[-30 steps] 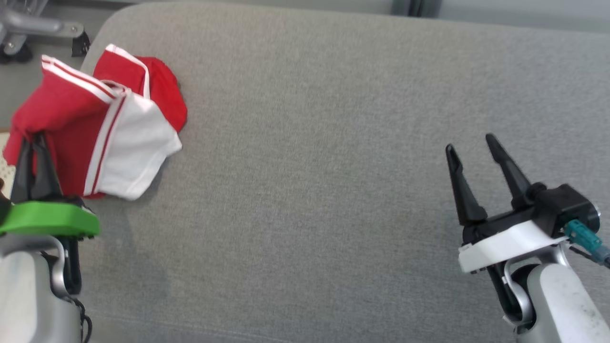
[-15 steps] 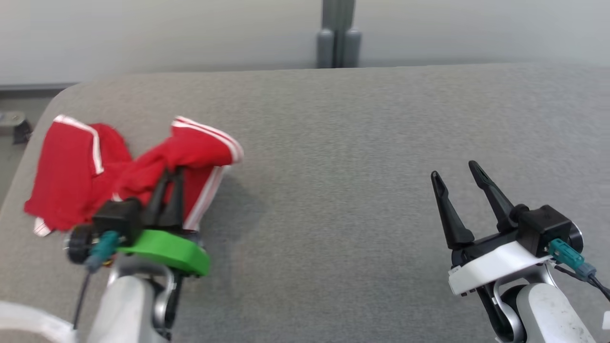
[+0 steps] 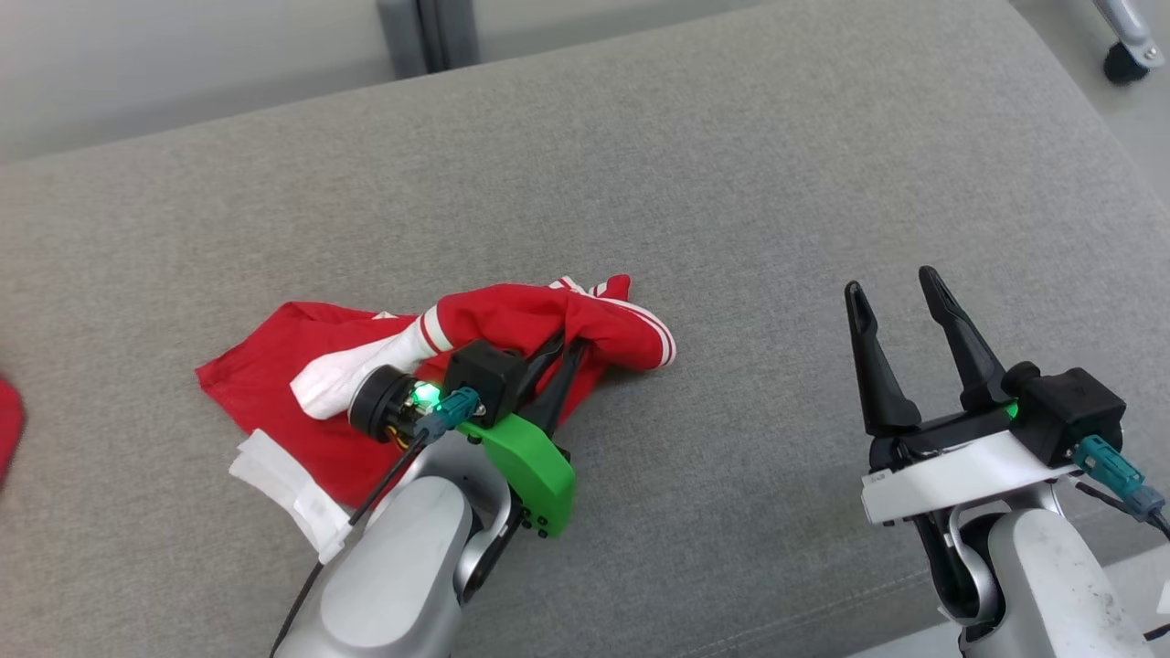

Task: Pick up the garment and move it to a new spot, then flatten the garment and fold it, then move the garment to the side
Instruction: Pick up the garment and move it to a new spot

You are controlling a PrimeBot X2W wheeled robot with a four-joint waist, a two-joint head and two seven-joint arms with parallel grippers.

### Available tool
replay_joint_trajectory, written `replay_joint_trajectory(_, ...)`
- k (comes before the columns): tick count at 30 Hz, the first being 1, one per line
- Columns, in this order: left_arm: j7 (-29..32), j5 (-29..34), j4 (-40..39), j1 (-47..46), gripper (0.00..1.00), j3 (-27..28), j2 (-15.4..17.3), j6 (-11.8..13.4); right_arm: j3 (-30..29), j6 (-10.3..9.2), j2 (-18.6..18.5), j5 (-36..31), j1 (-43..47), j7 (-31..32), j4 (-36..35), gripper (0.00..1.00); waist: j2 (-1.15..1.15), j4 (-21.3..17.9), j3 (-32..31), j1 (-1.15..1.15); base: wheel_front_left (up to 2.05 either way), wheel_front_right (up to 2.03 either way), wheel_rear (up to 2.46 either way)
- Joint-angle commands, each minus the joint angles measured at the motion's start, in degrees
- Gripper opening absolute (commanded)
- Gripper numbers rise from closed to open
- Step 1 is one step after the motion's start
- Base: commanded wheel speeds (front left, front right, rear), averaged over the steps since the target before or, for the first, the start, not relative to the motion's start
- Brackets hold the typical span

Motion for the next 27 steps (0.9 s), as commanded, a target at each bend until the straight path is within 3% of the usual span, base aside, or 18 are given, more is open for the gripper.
replay_joint_trajectory(1, -0.98, -0.63, 0.96, -1.77, 0.47, -0.66, 0.29, -0.1, 0.01, -0.06, 0.26, 0.24, -1.26, -0.7, 0.29, 1.0, 0.0, -6.43, 6.69, 0.0, 0.0, 0.0, 0.0)
replay_joint_trajectory(2, -1.75, -0.99, 1.77, -2.26, 1.0, -1.59, 0.24, -0.11, -0.05, -0.06, 0.37, 0.32, -1.32, -1.04, 0.59, 1.0, 0.0, -6.36, 6.84, 0.0, 0.0, 0.0, 0.0)
replay_joint_trajectory(8, -6.11, -1.54, 1.58, -4.27, 1.0, -6.09, 0.11, -0.05, -0.1, -0.06, 0.23, 0.23, -1.72, -1.77, 1.9, 1.0, 0.0, -3.09, 4.87, 0.0, 0.0, 0.0, 0.0)
replay_joint_trajectory(13, -8.4, -1.75, -3.5, -3.06, 1.0, -5.35, 0.34, 0.92, -0.16, -0.06, -0.34, -0.5, -0.33, -1.53, 2.26, 1.0, 0.0, 1.15, 1.18, 0.0, 0.0, 0.0, 0.0)
replay_joint_trajectory(22, -9.21, -3.41, -11.97, 5.46, 1.0, 5.63, 4.8, 8.59, -0.95, -0.06, -0.33, -1.42, 2.97, 0.78, 0.46, 1.0, 0.0, 8.65, -4.45, 0.0, 0.0, 0.0, 0.0)
replay_joint_trajectory(27, -9.2, -3.86, -14.98, 11.27, 1.0, 13.04, 7.59, 11.06, -1.59, -0.06, 0.02, -1.7, 4.66, 2.05, -0.51, 1.0, 0.0, 11.2, -5.95, 0.0, 0.0, 0.0, 0.0)
